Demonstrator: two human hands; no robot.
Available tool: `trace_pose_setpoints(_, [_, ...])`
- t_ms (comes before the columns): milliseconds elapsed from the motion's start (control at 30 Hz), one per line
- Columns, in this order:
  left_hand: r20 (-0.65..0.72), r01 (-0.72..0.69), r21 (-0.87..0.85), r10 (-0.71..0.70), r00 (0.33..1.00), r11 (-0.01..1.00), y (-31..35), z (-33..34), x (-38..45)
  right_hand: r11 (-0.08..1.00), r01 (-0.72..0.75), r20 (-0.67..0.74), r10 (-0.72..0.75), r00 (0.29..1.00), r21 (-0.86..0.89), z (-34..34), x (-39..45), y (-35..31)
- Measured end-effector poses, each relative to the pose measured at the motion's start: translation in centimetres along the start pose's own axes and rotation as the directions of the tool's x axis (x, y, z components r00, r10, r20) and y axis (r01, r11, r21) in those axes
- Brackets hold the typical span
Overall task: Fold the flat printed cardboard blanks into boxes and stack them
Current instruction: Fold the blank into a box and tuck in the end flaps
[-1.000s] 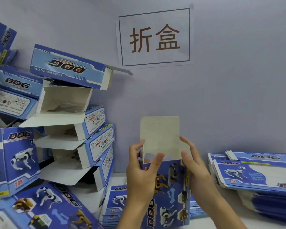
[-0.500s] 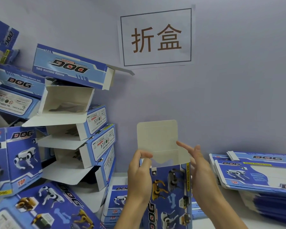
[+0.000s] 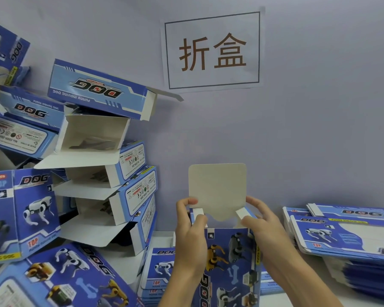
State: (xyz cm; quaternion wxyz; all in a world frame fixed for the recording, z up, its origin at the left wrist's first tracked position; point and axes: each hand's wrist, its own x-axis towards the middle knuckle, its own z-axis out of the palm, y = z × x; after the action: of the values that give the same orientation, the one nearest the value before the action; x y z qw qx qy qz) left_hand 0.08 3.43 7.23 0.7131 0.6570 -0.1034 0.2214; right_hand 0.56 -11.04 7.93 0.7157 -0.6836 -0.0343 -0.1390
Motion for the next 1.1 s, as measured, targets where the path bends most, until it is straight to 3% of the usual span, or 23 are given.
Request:
trace_pose_setpoints(200, [-0.01, 0.021, -0.098, -0.022, 1.0, 0.995, -0.1, 0.0, 0.1, 0.997, 0.022, 0.056, -0.026, 0.998, 0.071, 0.1, -0.4, -0.6])
trace_pose_setpoints(367, [0.023, 0.028, -0.129, -0.026, 0.999, 0.991, 0.2, 0.0, 0.2, 0.972, -0.03, 0.09, 0.009, 0.996, 0.233, 0.0, -0.9, -1.1])
trace_pose_setpoints(867, [0.043, 0.059, -0.114, -0.054, 0.998, 0.992, 0.3, -0.7, 0.6, 0.996, -0.008, 0.057, 0.002, 0.998, 0.094, -0.2, -0.5, -1.0])
trace_pose_setpoints(1000, [-0.062, -0.05, -0.086, 0.045, 0.997, 0.995, 0.2, -0.4, 0.2, 0.987, 0.005, 0.003, -0.005, 1.0, 0.158, -0.1, -0.4, -0.6])
trace_pose_setpoints(1100, [-0.136, -0.083, -0.162, 0.061, 0.989, 0.983, -0.5, -0.3, -0.2, 0.943, 0.006, -0.027, 0.003, 1.0, 0.332, -0.3, -0.7, -0.2])
